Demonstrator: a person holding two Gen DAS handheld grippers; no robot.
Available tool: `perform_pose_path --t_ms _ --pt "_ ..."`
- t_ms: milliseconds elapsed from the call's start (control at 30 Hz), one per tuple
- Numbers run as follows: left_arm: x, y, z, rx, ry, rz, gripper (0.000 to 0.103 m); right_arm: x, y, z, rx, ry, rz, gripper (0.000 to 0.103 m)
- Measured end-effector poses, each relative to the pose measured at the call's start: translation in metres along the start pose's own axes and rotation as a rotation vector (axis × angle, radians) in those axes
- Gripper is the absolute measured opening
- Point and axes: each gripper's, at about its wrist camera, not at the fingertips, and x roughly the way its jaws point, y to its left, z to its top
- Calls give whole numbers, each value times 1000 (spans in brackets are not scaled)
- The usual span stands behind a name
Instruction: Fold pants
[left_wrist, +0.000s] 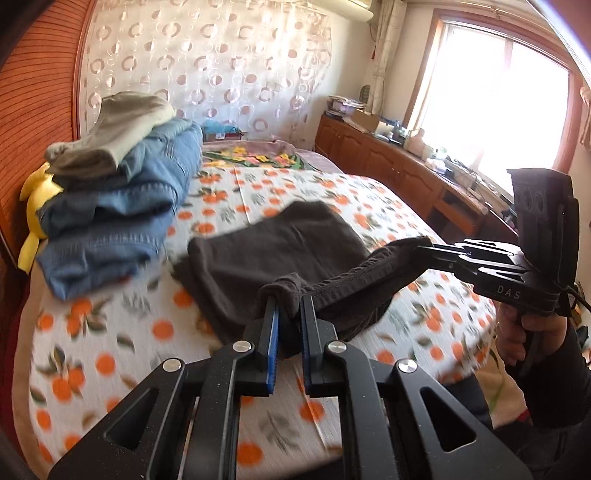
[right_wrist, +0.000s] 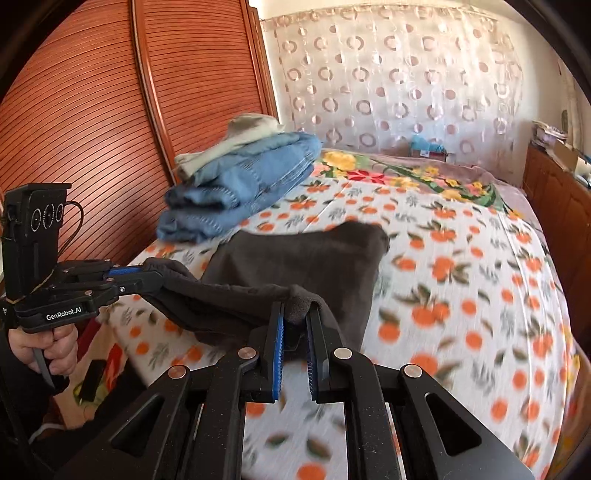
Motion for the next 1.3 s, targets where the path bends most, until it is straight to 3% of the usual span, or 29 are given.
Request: perform_pose_path --t_ms 500,800,867,967,1100,1167,1300 --pt "62 38 42 -37 58 26 11 99 -42 52 21 84 31 11" --pt "82 52 56 -46 84 33 11 133 -60 67 38 106 56 11" --pt "84 52 59 -45 87 36 12 134 -60 69 29 106 51 15" --pt "85 50 62 -16 88 61 20 133 -58 68 19 105 47 18" --pt "82 52 61 -17 70 69 43 125 -54 67 -2 100 40 23" --pt "81 55 58 -28 69 68 46 119 -54 66 -11 92 29 35" --pt "84 59 49 -40 94 74 46 111 -53 65 -21 75 10 42"
